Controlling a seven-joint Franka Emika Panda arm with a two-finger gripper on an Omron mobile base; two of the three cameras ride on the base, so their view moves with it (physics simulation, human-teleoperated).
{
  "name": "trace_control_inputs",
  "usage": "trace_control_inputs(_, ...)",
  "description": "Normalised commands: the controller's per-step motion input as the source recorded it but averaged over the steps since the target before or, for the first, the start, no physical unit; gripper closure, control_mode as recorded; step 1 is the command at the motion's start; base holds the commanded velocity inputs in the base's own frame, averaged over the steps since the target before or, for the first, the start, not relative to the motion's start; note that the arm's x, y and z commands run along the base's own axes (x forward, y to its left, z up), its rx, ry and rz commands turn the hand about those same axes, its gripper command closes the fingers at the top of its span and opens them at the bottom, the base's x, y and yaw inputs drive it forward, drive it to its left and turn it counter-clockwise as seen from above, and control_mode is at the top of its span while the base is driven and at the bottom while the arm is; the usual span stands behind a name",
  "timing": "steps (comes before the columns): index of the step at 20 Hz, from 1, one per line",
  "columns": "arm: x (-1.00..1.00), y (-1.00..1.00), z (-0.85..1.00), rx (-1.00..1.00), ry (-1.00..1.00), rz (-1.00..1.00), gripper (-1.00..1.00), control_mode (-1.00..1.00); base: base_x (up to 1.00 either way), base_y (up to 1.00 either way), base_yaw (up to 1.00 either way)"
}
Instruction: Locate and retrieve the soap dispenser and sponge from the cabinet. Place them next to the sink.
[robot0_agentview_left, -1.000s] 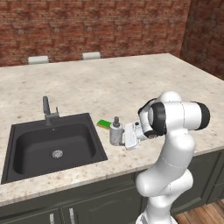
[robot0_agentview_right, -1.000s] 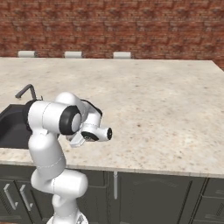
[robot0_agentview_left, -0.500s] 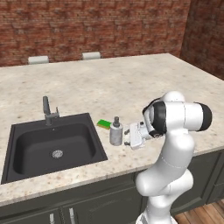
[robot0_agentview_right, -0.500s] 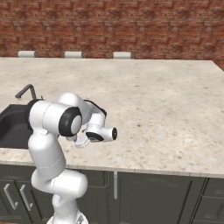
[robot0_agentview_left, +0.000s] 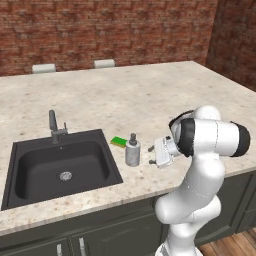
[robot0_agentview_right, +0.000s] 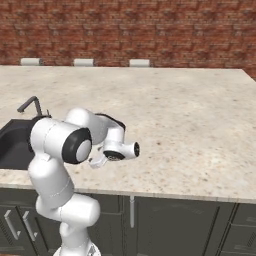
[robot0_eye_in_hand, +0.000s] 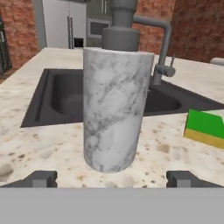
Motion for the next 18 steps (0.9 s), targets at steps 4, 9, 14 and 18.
trace_control_inputs(4,-0.07,0.09,0.59,-0.18,0.11,-0.01,-1.00,-1.00,0.00,0.00,0.00)
trace_control_inputs(9,-0.03,0.00,0.63,-0.23,0.15,0.01,-1.00,-1.00,0.00,0.00,0.00)
trace_control_inputs(14,-0.07,-0.06,0.45,-0.24,0.22,0.04,-1.00,-1.00,0.00,0.00,0.00)
trace_control_inputs(18,-0.04,-0.16,0.30,-0.21,0.21,0.02,-1.00,-1.00,0.00,0.00,0.00)
